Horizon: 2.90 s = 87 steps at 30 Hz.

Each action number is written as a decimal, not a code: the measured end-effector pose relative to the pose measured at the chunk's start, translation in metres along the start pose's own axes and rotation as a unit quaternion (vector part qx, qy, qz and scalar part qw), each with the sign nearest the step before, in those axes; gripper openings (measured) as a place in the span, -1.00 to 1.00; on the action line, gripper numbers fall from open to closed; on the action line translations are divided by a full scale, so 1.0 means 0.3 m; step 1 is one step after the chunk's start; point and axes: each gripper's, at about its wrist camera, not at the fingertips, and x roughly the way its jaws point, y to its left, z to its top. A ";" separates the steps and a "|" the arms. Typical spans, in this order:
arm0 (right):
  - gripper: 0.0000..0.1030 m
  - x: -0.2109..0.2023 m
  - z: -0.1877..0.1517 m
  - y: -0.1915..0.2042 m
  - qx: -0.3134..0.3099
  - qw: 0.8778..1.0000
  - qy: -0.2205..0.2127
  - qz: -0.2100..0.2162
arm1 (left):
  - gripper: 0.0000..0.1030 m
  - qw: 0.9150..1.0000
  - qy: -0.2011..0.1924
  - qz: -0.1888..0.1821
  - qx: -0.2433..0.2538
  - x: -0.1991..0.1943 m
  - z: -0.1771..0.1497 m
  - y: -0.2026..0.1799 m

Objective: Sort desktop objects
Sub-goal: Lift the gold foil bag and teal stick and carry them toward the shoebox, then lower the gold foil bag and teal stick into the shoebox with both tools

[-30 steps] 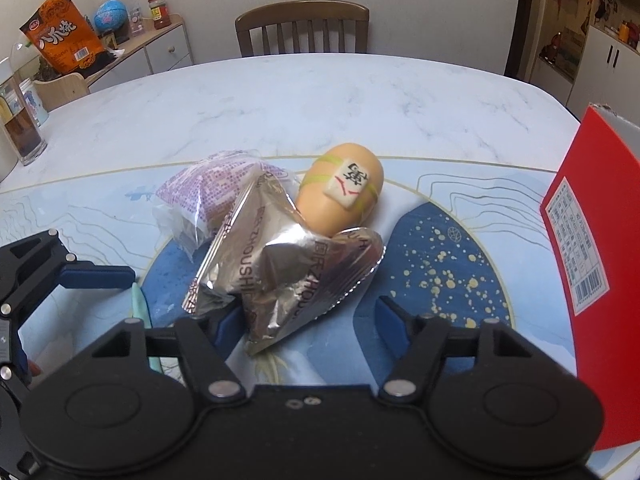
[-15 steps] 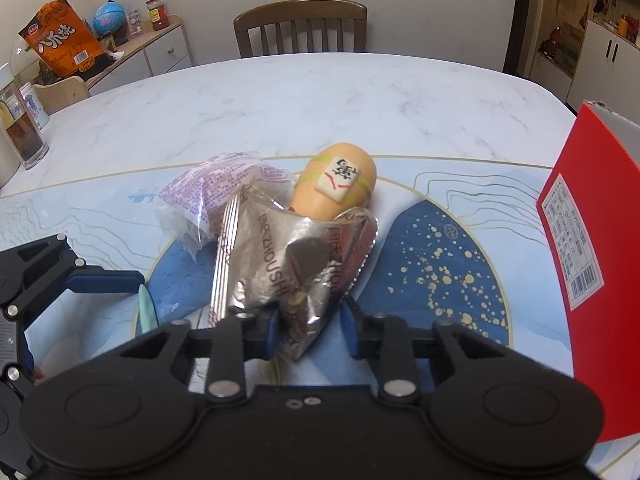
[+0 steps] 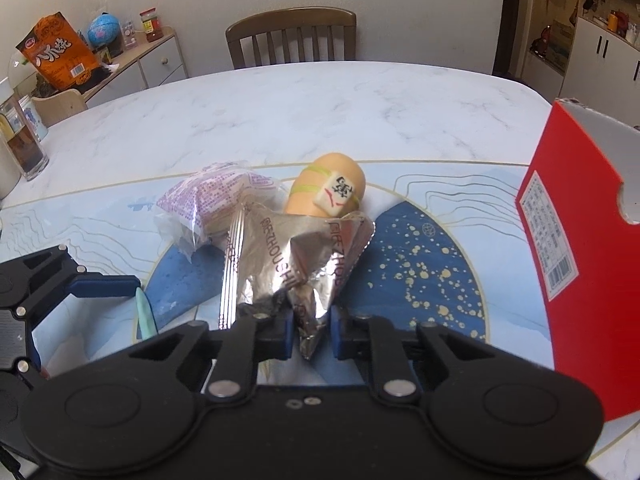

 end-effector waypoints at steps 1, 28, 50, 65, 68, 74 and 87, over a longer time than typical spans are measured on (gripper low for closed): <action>-0.70 -0.005 0.000 -0.002 0.000 1.000 -0.001 0.000 | 0.89 1.000 -0.001 0.002 -0.002 -0.003 0.002 0.001; -0.83 -0.228 0.009 -0.044 0.000 0.999 -0.045 0.015 | 0.89 0.998 -0.054 0.016 -0.032 -0.177 0.169 -0.049; -0.82 -0.583 -0.009 -0.219 0.032 0.993 -0.117 0.000 | 0.89 0.994 -0.107 -0.001 -0.022 -0.345 0.412 -0.248; -0.82 -0.707 -0.023 -0.454 0.053 0.988 -0.142 -0.016 | 0.89 0.991 -0.135 -0.025 -0.004 -0.295 0.589 -0.420; -0.82 -0.707 -0.023 -0.511 0.054 0.988 -0.140 -0.018 | 0.89 0.991 -0.134 -0.028 -0.002 -0.256 0.617 -0.455; -0.82 -0.700 -0.022 -0.622 0.058 0.989 -0.138 -0.021 | 0.89 0.991 -0.128 -0.036 0.006 -0.164 0.670 -0.525; -0.82 -0.665 -0.042 -0.835 0.080 0.988 -0.126 -0.037 | 0.89 0.993 -0.102 -0.061 0.023 0.040 0.760 -0.649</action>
